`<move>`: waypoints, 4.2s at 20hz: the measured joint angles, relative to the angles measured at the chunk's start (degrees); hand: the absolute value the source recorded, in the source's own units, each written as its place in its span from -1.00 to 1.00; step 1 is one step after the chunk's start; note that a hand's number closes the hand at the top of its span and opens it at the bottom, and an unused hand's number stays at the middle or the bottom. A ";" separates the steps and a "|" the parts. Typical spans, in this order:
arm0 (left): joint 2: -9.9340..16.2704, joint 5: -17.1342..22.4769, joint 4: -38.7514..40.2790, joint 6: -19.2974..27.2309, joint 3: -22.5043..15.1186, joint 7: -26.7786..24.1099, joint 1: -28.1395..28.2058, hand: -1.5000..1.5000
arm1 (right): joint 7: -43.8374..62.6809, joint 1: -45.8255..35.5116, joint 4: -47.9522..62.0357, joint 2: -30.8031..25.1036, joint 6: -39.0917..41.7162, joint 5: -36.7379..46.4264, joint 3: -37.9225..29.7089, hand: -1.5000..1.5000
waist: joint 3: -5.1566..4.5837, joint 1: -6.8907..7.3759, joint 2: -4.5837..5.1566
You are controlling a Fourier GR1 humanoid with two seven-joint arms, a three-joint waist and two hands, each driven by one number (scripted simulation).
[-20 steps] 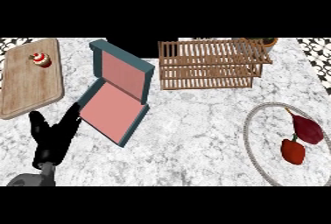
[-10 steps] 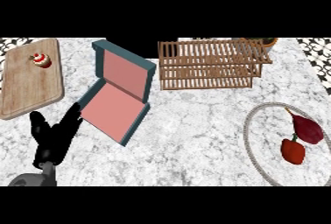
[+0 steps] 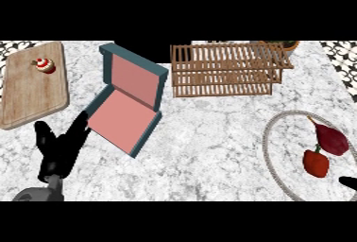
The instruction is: Pick the bell pepper from the placemat and place it in the tiered shelf
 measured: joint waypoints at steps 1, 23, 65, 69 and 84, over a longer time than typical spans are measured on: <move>-0.13 -0.31 -0.13 -0.18 0.29 -0.06 0.17 0.00 | 0.22 -0.21 -0.05 0.63 -0.31 1.03 0.12 -1.00 | -0.01 0.00 0.00; -2.64 -4.26 -2.49 -4.30 5.36 3.02 1.25 0.00 | -1.73 -8.73 10.63 9.63 -4.09 16.81 0.21 -1.00 | -0.70 -0.07 -0.18; -4.50 -6.13 -2.14 -5.48 6.90 3.68 1.09 0.00 | 18.52 -40.74 -16.49 31.50 1.71 64.67 45.98 1.00 | -0.17 -0.06 -0.45; -4.40 -5.93 -1.80 -5.84 7.36 3.61 0.74 0.00 | 28.41 -46.60 -25.53 32.21 8.21 66.91 43.72 1.00 | -0.14 -0.36 -0.32; -4.90 -6.94 -0.64 -6.37 7.77 2.72 -0.32 0.00 | 29.66 -71.19 -19.05 27.57 18.04 60.75 17.02 1.00 | -0.06 0.27 0.09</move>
